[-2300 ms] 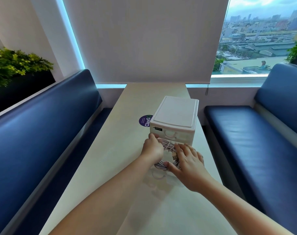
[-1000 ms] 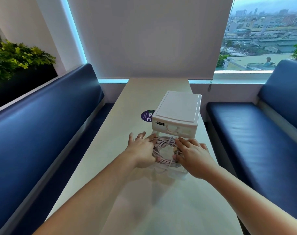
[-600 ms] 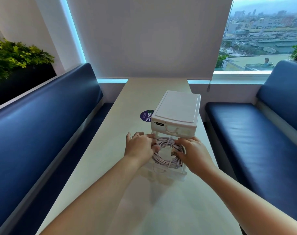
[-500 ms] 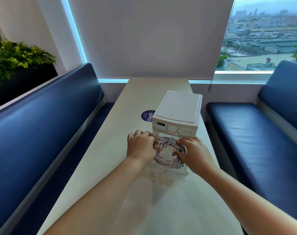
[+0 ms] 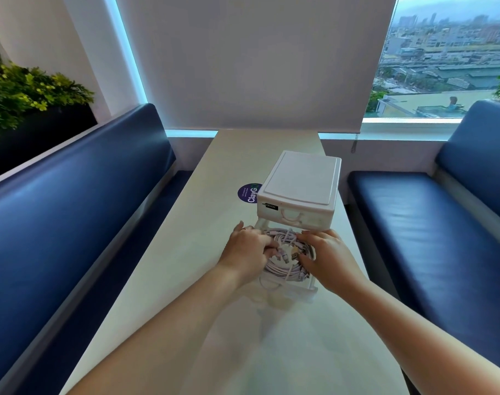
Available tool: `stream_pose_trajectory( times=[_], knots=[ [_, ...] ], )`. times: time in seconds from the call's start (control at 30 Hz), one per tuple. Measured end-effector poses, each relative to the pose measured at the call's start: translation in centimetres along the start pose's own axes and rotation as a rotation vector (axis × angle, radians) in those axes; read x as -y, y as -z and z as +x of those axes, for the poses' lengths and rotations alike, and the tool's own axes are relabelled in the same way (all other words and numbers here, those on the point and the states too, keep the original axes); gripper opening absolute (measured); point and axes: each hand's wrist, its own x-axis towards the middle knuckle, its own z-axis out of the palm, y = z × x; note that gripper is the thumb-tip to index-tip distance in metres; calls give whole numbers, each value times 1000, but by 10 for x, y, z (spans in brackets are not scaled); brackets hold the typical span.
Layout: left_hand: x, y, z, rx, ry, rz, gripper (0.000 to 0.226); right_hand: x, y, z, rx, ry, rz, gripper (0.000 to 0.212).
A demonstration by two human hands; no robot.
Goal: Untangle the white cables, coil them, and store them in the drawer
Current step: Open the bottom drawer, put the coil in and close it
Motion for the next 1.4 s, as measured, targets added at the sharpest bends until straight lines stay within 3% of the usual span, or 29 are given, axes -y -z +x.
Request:
stream_pose_trajectory(
  times=[0.13, 0.27, 0.33, 0.43, 0.53, 0.63, 0.8, 1.07, 1.4],
  knots=[
    [-3, -1, -3, 143, -128, 69, 33, -1, 0, 2, 3, 3, -5, 47],
    [-7, -3, -5, 130, -169, 234, 37, 1, -1, -3, 50, 51, 1, 51],
    [-7, -1, -7, 114, -209, 287, 35, -3, -2, -9, 6, 109, 39, 44],
    [-5, 7, -12, 220, -191, 260, 51, -8, 0, -18, -88, 226, 53, 26],
    [3, 13, -17, 367, -175, 291, 85, -11, 4, -26, 15, 271, -41, 54],
    [13, 11, -21, 345, -218, 396, 108, -17, 2, -34, 115, 312, -204, 83],
    [22, 6, -20, 228, -275, 416, 99, -21, -1, -35, 112, 342, -316, 82],
    [15, 7, -9, 238, -250, 271, 85, -24, 0, -31, 92, 370, -240, 81],
    [11, 5, -2, 202, -316, 476, 77, -31, -2, -20, 34, 324, -320, 77]
  ],
)
